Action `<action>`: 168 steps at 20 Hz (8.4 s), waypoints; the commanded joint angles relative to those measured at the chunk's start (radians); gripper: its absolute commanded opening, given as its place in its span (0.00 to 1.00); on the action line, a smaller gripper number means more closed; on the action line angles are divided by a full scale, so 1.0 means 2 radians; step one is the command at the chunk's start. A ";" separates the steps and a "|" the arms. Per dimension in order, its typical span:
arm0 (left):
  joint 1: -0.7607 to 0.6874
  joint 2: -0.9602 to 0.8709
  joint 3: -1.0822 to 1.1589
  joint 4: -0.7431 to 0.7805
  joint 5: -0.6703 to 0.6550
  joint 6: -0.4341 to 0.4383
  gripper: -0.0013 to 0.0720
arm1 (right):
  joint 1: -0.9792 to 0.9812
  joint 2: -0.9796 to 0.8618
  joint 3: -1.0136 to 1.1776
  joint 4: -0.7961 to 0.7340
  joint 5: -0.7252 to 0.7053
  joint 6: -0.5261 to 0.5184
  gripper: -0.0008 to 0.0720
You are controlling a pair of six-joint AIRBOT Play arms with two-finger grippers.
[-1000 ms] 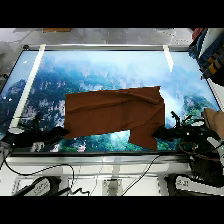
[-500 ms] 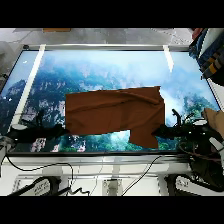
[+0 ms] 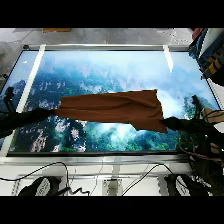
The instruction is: Fold the clothes and pants, and hang the long-sleeved shirts on hangers.
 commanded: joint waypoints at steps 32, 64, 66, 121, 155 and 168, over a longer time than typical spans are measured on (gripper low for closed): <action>-0.097 -0.214 0.031 0.014 0.281 -0.075 0.96 | 0.187 -0.393 0.234 0.022 -0.408 0.060 0.95; -0.147 -0.232 0.317 0.091 -0.129 -0.010 0.04 | 0.352 -0.404 0.365 -0.130 -0.242 0.130 0.02; -0.147 -0.187 0.317 0.091 -0.131 -0.030 0.04 | 0.389 -0.421 0.365 -0.129 -0.251 0.156 0.02; -0.386 -0.260 0.316 0.074 0.244 -0.115 0.97 | 0.188 -0.542 0.360 -0.007 -0.069 0.074 0.95; -0.281 -0.038 0.316 0.399 0.139 -0.115 0.95 | -0.096 -0.203 0.535 -0.145 0.107 0.256 0.03; -0.273 -0.010 0.316 0.418 0.123 -0.115 0.96 | -0.407 -0.068 0.535 -0.426 0.262 0.427 0.03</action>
